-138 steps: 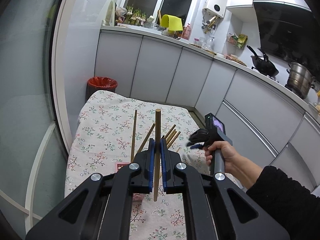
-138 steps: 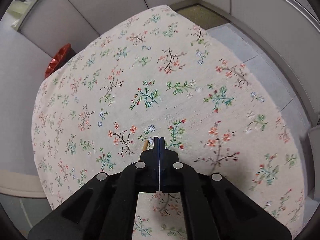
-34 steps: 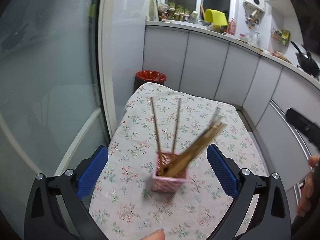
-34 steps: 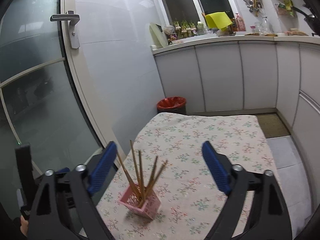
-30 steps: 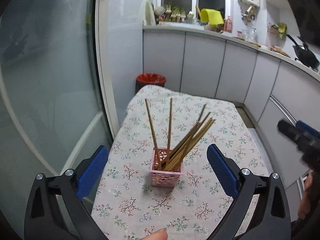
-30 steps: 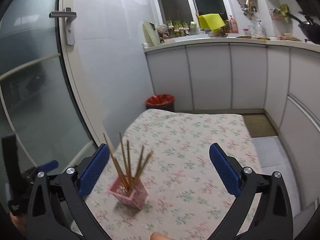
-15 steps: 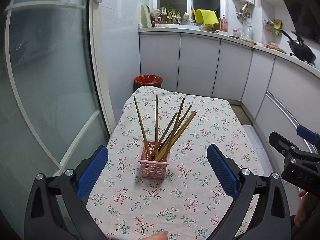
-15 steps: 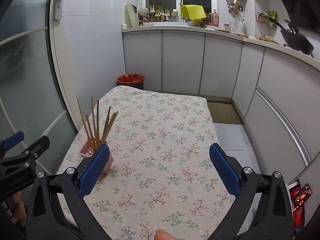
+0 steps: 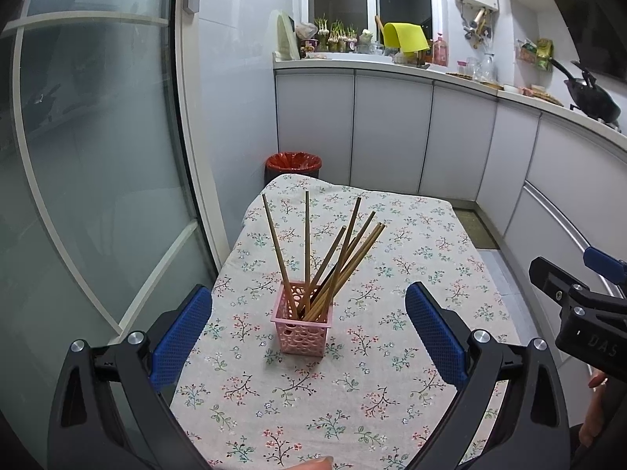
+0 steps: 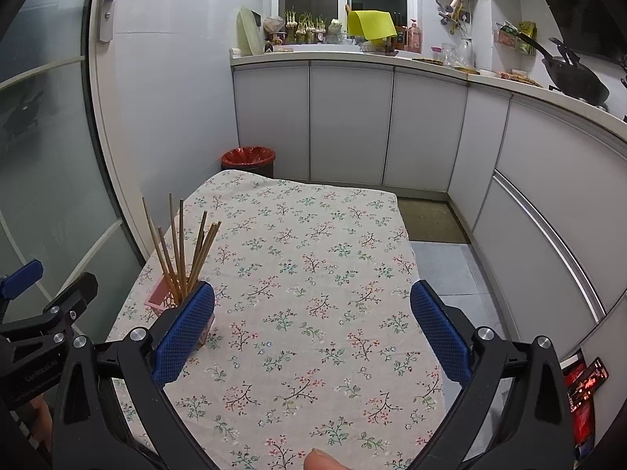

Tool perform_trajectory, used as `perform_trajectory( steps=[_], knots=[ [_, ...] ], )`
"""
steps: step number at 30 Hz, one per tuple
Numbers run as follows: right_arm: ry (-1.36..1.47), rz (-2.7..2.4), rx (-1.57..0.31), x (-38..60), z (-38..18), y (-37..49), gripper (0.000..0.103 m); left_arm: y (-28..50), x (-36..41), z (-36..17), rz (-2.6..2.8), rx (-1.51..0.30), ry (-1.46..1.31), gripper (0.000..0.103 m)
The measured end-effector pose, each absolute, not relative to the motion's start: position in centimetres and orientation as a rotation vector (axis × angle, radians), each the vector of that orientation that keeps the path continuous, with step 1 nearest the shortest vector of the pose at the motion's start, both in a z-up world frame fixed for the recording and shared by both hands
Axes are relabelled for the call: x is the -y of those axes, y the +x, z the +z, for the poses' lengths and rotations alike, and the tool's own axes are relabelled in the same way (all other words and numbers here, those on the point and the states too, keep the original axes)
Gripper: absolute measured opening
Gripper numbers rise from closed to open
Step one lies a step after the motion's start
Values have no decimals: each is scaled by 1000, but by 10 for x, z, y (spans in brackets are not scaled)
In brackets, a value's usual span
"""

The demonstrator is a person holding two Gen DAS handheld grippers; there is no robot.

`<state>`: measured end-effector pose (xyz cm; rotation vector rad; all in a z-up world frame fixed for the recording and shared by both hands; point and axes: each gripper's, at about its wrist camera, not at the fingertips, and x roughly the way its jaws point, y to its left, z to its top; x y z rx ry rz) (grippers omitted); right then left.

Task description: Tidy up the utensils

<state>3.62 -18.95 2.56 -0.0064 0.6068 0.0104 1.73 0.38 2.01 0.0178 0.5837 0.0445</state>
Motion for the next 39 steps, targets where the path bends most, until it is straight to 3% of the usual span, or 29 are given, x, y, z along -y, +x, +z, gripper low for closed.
perform_trajectory(
  steps=[39],
  knots=[
    [-10,-1,-592,189,28,33,96,16,-5,23,42,-585,-2,96]
  ],
)
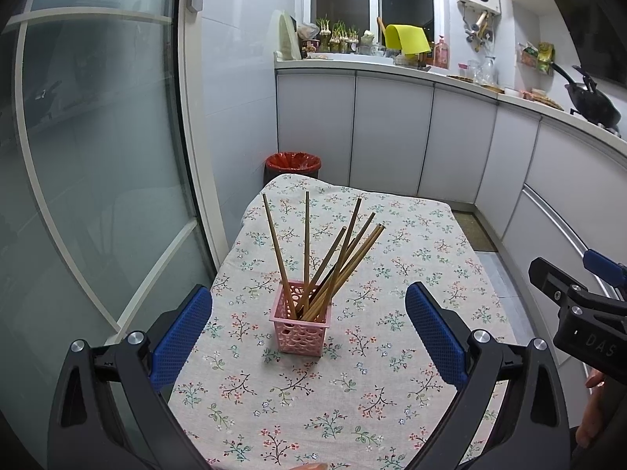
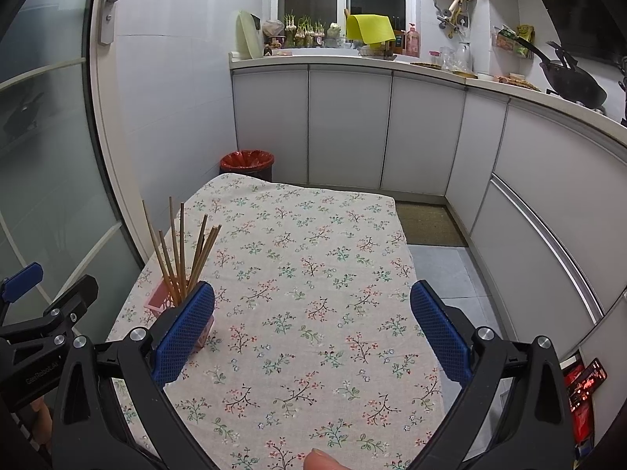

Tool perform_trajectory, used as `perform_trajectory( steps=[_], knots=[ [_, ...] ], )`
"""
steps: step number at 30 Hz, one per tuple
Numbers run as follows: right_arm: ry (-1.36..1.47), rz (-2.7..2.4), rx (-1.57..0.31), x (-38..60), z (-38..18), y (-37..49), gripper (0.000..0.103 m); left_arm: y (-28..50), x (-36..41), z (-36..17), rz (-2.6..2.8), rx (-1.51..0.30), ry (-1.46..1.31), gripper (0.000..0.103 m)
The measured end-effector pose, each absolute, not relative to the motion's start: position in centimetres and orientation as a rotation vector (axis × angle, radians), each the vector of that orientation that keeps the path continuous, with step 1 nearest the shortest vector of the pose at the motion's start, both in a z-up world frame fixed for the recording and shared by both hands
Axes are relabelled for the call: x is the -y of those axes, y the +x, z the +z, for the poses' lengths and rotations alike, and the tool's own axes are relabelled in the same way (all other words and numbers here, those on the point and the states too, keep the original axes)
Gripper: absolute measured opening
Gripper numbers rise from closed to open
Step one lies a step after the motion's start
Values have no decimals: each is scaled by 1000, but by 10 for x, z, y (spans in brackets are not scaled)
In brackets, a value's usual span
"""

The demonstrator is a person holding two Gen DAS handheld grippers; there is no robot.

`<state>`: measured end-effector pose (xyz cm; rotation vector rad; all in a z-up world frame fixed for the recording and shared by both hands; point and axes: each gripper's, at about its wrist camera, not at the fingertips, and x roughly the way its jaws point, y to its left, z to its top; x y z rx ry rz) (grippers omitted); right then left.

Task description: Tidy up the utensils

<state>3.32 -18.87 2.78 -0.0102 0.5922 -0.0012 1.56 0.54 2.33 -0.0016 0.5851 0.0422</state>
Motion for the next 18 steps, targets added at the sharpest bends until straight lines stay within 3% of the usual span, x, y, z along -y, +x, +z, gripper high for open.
perform_trajectory(
  steps=[14,18],
  knots=[
    [-3,-1,-598,190,28,34,96,21,-9,21,24,-598,-33,96],
    [12,-4,-606,194,26,37,96,40,-31,-14,69,-647,-101,96]
  ],
)
